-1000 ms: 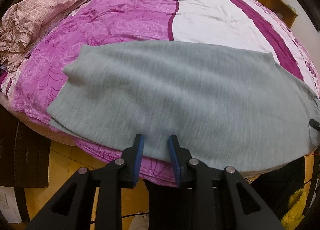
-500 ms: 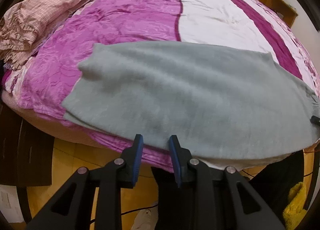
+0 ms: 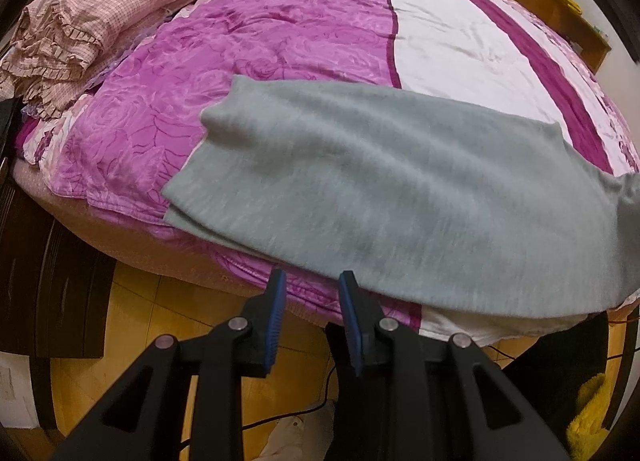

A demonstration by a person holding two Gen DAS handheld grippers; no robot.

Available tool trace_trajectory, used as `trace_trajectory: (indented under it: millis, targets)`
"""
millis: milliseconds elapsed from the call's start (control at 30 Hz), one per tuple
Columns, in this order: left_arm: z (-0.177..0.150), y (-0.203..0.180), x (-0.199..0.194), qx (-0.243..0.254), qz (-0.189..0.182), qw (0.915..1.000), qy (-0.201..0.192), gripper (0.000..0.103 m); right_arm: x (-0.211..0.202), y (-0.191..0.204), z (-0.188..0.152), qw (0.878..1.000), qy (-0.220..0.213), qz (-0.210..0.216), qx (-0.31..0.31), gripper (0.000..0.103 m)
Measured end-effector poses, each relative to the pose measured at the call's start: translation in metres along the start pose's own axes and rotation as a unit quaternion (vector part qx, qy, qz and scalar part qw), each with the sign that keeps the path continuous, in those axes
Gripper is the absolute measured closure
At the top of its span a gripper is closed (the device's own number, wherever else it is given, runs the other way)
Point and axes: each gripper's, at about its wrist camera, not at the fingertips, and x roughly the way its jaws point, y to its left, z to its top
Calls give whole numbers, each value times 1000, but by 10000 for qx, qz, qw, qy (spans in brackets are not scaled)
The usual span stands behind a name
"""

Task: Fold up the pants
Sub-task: 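Grasp the waistband with the right gripper and lift it off the quilt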

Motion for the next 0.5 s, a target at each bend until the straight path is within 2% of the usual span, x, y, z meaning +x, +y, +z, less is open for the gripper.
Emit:
trace_trajectory:
  millis: [300, 500]
  targets:
    - [0, 14, -2, -178, -41, 9998, -78, 75, 5, 87, 28, 9928, 51, 234, -1173, 99]
    - [0, 22, 2, -268, -126, 9995, -64, 75, 19, 136, 47, 9860, 58, 497, -1592, 100]
